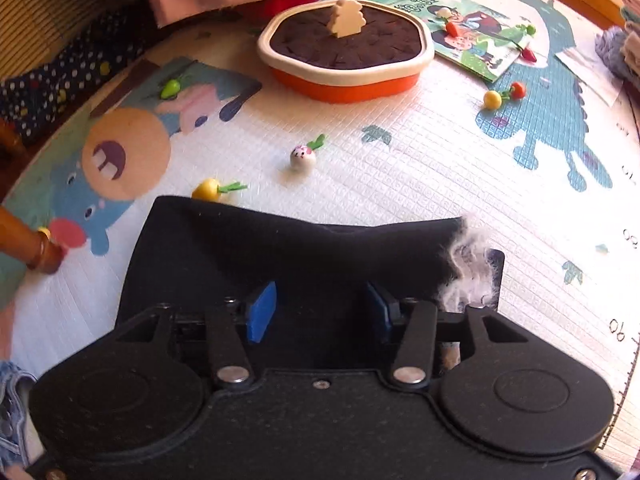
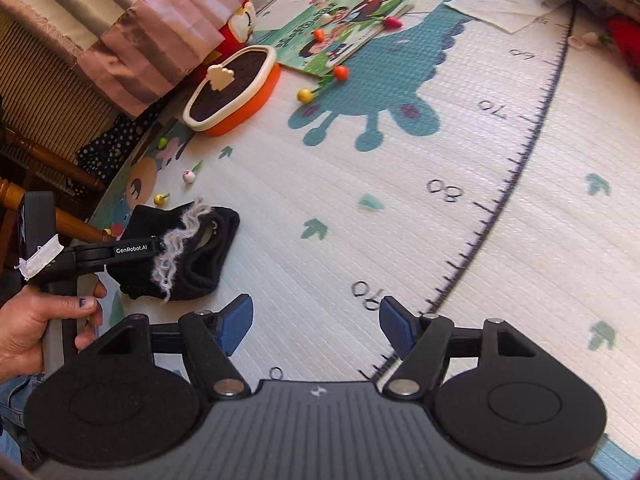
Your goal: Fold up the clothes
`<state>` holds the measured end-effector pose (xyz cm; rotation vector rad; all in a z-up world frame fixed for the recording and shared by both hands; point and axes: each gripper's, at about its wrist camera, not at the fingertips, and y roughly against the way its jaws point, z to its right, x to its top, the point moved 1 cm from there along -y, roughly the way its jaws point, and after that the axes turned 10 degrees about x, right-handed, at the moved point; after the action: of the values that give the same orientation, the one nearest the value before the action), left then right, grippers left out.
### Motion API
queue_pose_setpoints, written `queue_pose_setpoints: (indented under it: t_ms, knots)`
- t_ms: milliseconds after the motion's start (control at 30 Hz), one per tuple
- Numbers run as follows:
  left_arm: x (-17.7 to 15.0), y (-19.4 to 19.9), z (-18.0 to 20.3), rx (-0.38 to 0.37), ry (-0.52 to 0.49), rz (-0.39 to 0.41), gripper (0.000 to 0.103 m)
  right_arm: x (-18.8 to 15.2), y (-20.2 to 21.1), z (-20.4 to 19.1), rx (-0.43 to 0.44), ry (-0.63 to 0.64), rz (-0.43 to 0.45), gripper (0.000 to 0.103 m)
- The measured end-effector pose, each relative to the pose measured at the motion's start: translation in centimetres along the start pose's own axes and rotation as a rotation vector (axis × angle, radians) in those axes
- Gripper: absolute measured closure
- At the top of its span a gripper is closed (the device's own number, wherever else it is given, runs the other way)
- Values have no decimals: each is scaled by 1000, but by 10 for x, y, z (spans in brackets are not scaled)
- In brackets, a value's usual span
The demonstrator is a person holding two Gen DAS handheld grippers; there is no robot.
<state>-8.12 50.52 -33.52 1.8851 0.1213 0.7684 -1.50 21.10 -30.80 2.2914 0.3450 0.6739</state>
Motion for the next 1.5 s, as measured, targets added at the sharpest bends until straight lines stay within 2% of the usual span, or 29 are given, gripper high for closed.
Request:
queue_pose_setpoints:
  t_ms: [67, 133, 233, 300, 367, 433, 600, 733, 833, 933, 1067, 1200, 1333, 1400, 1500]
  knots:
    - [7, 4, 2, 16, 57, -22, 54, -2, 22, 9, -51, -16, 21, 24]
    - [11, 16, 4, -4, 109, -14, 53, -2, 49, 19, -98, -54, 56, 21]
    - [20, 43, 22, -30, 98, 3, 49, -5, 90, 27, -143, -96, 102, 19]
    - [29, 66, 40, -105, 74, 11, 46, -8, 118, 27, -177, -88, 126, 17]
    - [37, 96, 59, -189, 28, 35, 43, -12, 148, 26, -208, -79, 158, 9]
    - [44, 131, 76, -268, -20, 53, 36, -17, 179, 26, -235, -87, 194, 5]
    - [62, 218, 112, -423, -137, 57, 36, -26, 251, 21, -255, -116, 259, 5]
    - [66, 297, 136, -473, -221, 85, 28, -34, 306, 9, -307, -71, 307, 0]
    - [63, 345, 152, -526, -319, 122, 27, -41, 344, 2, -336, -65, 331, 0]
    - [55, 389, 162, -514, -393, 146, 26, -49, 380, -6, -349, -27, 342, 0]
    - [41, 429, 172, -519, -352, 177, 22, -60, 418, -12, -380, -30, 355, 0]
    - [22, 452, 189, -523, -297, 200, 22, -71, 439, -22, -371, -18, 390, 0]
    - [-6, 459, 204, -523, -227, 294, 21, -84, 443, -20, -368, -23, 447, 0]
    - [-18, 458, 217, -463, -263, 307, 22, -91, 443, -11, -369, -71, 465, 0]
    - [-25, 465, 234, -453, -369, 360, 21, -101, 440, 3, -371, -105, 449, 0]
